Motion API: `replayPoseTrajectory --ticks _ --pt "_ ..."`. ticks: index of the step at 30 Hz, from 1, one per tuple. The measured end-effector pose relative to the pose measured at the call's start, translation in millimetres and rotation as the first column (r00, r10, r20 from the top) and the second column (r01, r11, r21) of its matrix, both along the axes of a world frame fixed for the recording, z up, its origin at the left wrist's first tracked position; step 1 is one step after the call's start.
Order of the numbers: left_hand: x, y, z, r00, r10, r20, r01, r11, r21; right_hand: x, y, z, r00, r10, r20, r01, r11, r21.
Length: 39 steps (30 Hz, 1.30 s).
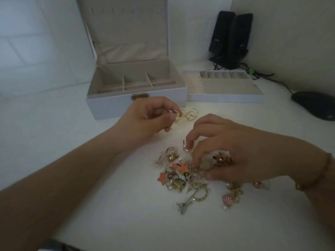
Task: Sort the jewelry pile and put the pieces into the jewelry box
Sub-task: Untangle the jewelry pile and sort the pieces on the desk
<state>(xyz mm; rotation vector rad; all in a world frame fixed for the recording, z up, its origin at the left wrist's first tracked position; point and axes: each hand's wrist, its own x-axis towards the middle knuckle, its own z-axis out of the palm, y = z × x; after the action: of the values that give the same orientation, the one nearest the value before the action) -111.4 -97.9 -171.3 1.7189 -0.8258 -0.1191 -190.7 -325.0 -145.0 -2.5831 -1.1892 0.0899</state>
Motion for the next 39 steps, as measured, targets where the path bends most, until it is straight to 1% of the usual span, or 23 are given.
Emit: replayPoseTrajectory --ticks 6,12,15,20,22,25,31,34,37,38,39 --pt "-1.4 -0.3 -0.4 1.0 -0.011 -0.011 0.011 0.999 0.038 3.4 -10.9 4.0 0.997 0.001 -0.081 0.003 0.999 0.054" --pt "-1.2 0.4 -0.2 1.0 -0.006 -0.017 0.007 0.999 0.05 6.7 -23.0 0.9 0.999 -0.035 -0.014 0.036 0.997 0.062" --pt "-0.7 -0.1 -0.7 1.0 0.008 -0.005 -0.008 0.998 0.067 6.2 -16.9 1.1 0.999 -0.031 -0.009 0.031 0.996 0.085" --pt "-1.7 -1.2 -0.9 1.0 0.03 0.005 -0.031 0.995 0.096 -0.2 -8.8 0.4 0.998 0.015 -0.065 -0.017 0.999 -0.035" --pt "-1.9 -0.6 -0.7 0.999 0.032 0.007 -0.033 0.995 0.099 -0.8 -8.6 2.4 0.996 0.012 -0.089 -0.014 1.0 -0.027" --pt "-1.9 0.0 -0.5 1.0 0.029 0.007 -0.029 0.993 0.111 -0.1 -10.6 4.4 0.994 -0.012 -0.113 0.012 1.0 0.001" --pt "-1.6 0.6 -1.1 0.999 0.035 0.009 -0.036 0.991 0.131 3.9 -16.2 5.1 0.992 -0.051 -0.113 0.058 0.996 0.065" --pt "-2.2 0.4 -1.1 0.999 0.034 0.004 -0.034 0.991 0.128 3.5 -24.6 12.2 0.988 -0.046 -0.147 0.065 0.989 0.131" --pt "-4.3 0.7 0.1 1.0 0.02 -0.007 -0.019 0.996 0.085 3.7 -43.0 23.8 0.982 -0.124 -0.143 0.152 0.968 0.201" --pt "-4.8 1.0 0.6 1.0 0.014 -0.013 -0.013 0.998 0.068 5.0 -50.4 25.7 0.979 -0.155 -0.13 0.178 0.965 0.194" --pt "-5.0 1.1 0.7 1.0 0.009 -0.013 -0.008 0.998 0.06 5.9 -57.3 26.7 0.973 -0.178 -0.148 0.201 0.968 0.154"
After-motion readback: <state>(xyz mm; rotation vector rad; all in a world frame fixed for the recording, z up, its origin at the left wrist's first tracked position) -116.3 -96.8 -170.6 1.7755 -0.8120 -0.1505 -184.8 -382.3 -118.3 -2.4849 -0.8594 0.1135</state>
